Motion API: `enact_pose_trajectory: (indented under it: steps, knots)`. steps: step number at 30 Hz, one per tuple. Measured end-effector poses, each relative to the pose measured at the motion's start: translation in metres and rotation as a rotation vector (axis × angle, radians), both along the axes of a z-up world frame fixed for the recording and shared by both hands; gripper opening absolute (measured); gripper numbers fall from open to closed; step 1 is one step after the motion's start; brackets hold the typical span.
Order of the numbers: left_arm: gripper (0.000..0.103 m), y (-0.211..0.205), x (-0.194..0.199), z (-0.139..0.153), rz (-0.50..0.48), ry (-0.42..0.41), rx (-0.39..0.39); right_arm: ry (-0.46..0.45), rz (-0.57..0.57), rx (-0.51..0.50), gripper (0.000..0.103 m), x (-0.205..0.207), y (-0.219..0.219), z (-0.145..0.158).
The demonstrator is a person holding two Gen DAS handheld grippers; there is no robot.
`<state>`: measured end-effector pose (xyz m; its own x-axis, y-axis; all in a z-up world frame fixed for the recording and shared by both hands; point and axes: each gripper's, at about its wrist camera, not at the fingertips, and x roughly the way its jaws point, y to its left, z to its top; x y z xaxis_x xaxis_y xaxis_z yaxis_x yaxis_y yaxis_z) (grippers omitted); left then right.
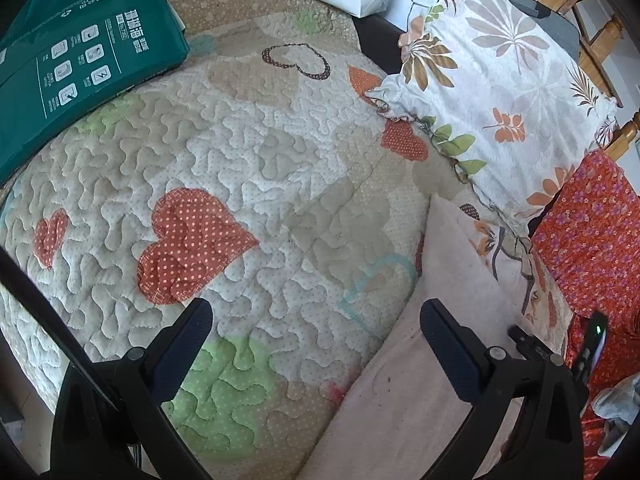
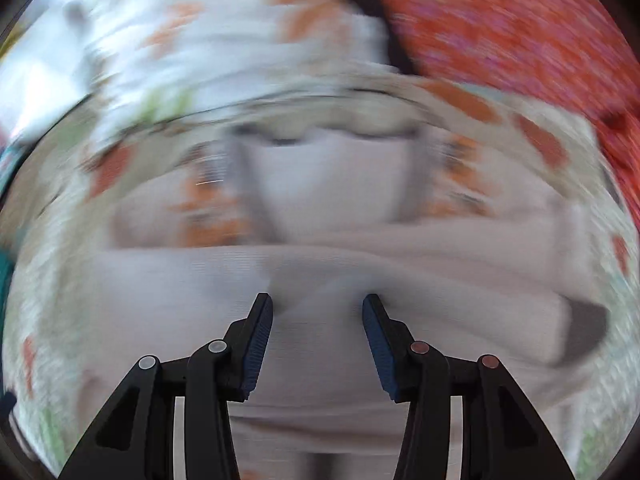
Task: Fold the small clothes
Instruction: 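Withdraw the right tool from the folded sleeve, then move both tools toward the grey knit hem band of the sweatshirt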
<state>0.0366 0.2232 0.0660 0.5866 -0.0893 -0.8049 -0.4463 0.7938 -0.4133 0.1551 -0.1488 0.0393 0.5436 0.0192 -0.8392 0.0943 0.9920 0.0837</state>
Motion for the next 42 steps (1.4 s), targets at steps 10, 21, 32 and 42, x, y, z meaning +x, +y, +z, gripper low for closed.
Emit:
enact_pose_trajectory:
  steps: [10,21,32,42]
  knots:
    - [0.103,-0.048,-0.013,-0.005,-0.17,0.003,0.089,0.01,-0.135,-0.04,0.055,-0.112,-0.114,0.029]
    - [0.103,-0.155,-0.054,-0.053,-0.482,0.03,0.289,0.035,-0.161,0.024,0.06,-0.215,-0.162,0.0]
    - [0.103,-0.171,-0.078,-0.069,-0.491,-0.017,0.466,0.054,-0.18,0.121,0.068,-0.229,-0.165,-0.014]
    - [0.081,-0.137,-0.089,-0.038,-0.491,-0.109,0.227,0.057,-0.166,0.121,0.076,-0.225,-0.162,-0.016]
